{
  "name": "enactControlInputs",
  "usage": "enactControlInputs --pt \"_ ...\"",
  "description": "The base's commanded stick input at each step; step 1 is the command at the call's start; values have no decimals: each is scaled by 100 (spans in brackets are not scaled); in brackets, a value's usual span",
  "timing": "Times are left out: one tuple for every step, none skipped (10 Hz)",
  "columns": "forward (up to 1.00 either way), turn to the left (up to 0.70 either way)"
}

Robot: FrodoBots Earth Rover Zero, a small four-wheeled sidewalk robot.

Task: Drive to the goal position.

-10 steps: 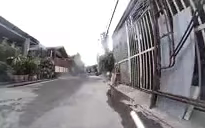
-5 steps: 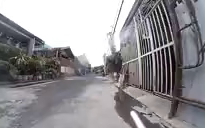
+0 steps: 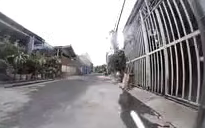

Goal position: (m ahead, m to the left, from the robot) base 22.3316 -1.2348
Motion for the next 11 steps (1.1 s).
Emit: enactControlInputs --pt "70 2" --pt "70 0" --pt "70 -28" --pt "70 -35" --pt "70 -19" --pt "70 0" --pt "70 0" --pt "70 0" --pt "70 0" --pt "70 0" --pt "70 0"
